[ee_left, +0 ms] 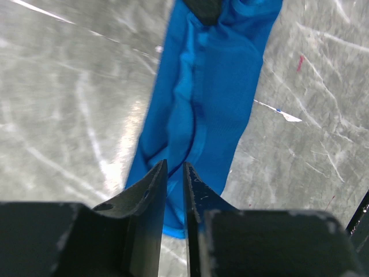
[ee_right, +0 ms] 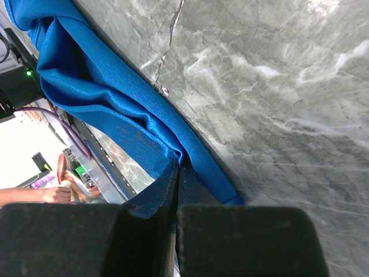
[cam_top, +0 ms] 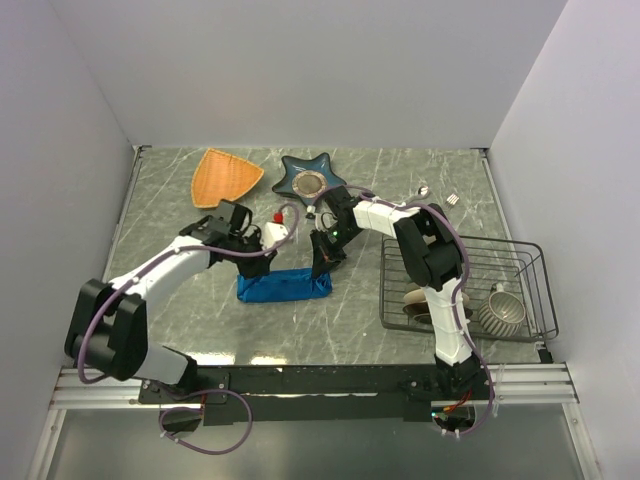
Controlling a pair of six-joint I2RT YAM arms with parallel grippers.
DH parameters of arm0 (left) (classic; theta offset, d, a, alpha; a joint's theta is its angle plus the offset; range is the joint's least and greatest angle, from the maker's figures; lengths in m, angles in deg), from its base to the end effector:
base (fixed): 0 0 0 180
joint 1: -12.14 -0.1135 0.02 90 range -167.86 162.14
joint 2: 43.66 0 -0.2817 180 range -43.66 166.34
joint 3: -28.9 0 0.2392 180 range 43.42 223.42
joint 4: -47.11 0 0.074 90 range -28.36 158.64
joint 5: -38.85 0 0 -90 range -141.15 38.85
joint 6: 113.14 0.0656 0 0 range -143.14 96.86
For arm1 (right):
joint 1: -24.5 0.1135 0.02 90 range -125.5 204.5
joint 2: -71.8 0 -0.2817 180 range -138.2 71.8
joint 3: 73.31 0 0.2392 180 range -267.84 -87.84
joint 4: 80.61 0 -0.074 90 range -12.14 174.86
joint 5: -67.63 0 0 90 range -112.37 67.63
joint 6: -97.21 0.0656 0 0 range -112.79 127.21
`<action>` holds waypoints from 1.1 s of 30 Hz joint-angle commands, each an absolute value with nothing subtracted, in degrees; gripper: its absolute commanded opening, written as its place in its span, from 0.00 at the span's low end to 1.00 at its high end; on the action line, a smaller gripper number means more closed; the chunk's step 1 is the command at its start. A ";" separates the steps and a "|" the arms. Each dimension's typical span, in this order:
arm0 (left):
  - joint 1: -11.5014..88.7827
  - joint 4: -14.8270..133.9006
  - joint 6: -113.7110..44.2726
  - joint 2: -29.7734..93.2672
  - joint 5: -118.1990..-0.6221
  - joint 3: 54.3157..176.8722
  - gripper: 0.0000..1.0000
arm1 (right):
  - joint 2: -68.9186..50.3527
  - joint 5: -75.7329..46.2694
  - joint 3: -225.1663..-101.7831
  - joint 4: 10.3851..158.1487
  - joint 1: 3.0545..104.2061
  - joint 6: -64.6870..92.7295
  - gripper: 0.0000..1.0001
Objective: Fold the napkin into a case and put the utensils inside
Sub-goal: Stuff the top corner of the smaller-rectangle-folded napkin into the folded napkin.
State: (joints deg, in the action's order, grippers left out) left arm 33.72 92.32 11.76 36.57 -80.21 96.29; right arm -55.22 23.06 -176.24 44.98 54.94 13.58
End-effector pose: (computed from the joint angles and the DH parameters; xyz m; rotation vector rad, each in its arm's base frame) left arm 0.2439 -0.1307 0.2265 1.3353 2.0973 -0.5560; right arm 0.3487 0.2591 0.1232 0.7051 -2.7364 -1.2112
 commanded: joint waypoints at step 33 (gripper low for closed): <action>38.68 93.36 12.46 40.19 -72.59 97.30 0.19 | -59.60 17.27 -179.07 43.64 53.51 12.13 0.00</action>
